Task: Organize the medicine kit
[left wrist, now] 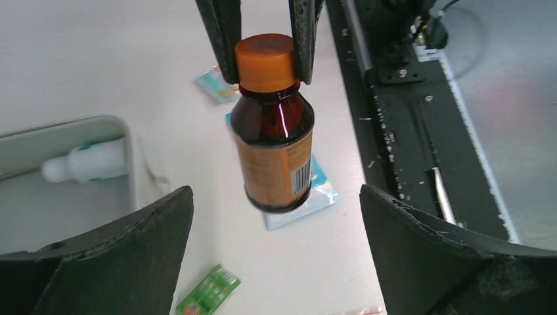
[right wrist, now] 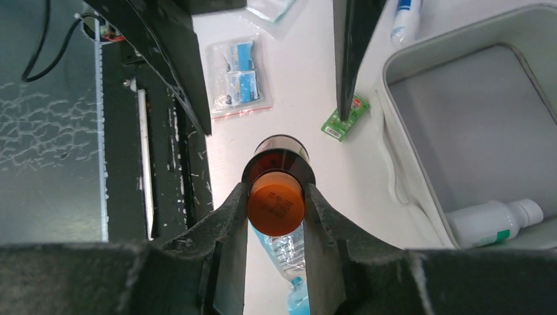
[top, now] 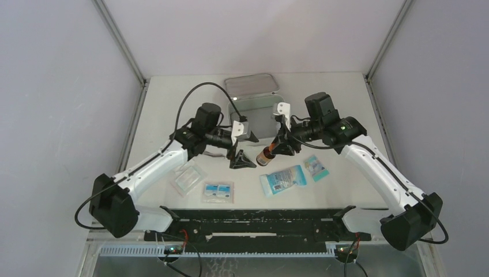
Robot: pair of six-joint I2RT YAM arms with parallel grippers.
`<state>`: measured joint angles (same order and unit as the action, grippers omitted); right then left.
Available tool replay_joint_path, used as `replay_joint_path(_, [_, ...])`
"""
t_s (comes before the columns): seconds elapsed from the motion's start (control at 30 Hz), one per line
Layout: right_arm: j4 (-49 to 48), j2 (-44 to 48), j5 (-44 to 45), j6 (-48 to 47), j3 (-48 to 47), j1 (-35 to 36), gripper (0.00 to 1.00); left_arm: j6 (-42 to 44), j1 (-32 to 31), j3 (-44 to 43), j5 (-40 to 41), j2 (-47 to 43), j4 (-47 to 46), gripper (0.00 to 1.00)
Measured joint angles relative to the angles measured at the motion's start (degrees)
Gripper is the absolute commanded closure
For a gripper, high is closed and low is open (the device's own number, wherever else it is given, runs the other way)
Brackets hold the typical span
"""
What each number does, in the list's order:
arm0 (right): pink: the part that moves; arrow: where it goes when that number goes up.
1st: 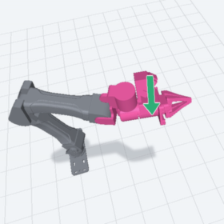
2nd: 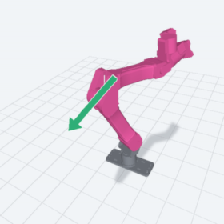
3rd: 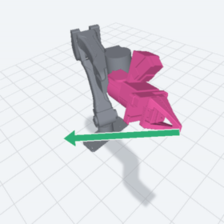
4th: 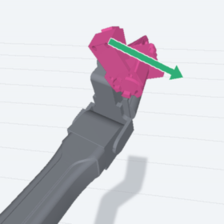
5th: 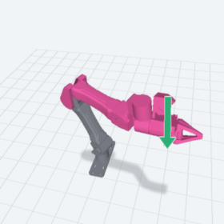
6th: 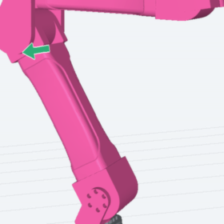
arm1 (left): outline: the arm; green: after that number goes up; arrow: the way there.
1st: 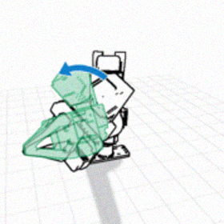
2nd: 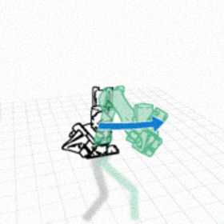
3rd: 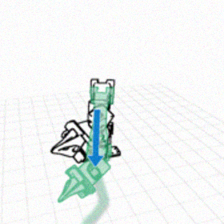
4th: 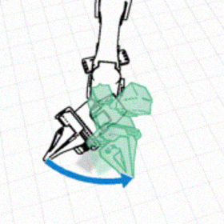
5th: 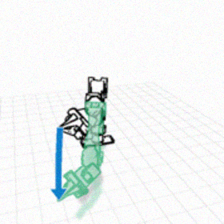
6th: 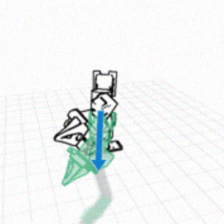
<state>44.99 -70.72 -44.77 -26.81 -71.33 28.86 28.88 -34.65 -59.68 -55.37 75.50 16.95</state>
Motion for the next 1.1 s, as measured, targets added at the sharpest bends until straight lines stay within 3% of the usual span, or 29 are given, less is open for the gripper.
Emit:
replay_joint_path(0.47, [1.2,2.1,-4.7,-0.3,0.0,-0.9,1.0,-18.1,-5.1,0.0,-2.2,6.9,-11.4,0.25])
replay_joint_path(0.73, [1.2,2.2,-5.4,-0.4,0.0,-2.2,0.99,-24.5,-5.3,-0.8,-3.6,8.8,-15.0,0.58])
replay_joint_path(0.77, [1.3,2.2,-5.4,-0.3,0.0,-2.4,0.96,-24.8,-5.4,-1.1,-4.0,9.2,-15.1,0.62])
replay_joint_path(0.8, [1.4,2.2,-5.5,-0.2,0.0,-2.6,0.86,-24.9,-5.4,-1.4,-4.0,9.5,-15.2,0.64])
replay_joint_path(1.0, [1.1,2.9,-5.1,1.3,0.0,-4.0,0.44,-25.4,-5.3,-2.6,-3.9,9.9,-14.9,0.66])
replay_joint_path(1.1, [0.0,3.8,-3.9,2.5,0.0,-5.6,0.29,-25.9,-4.6,-3.0,-3.2,10.0,-14.3,0.66])
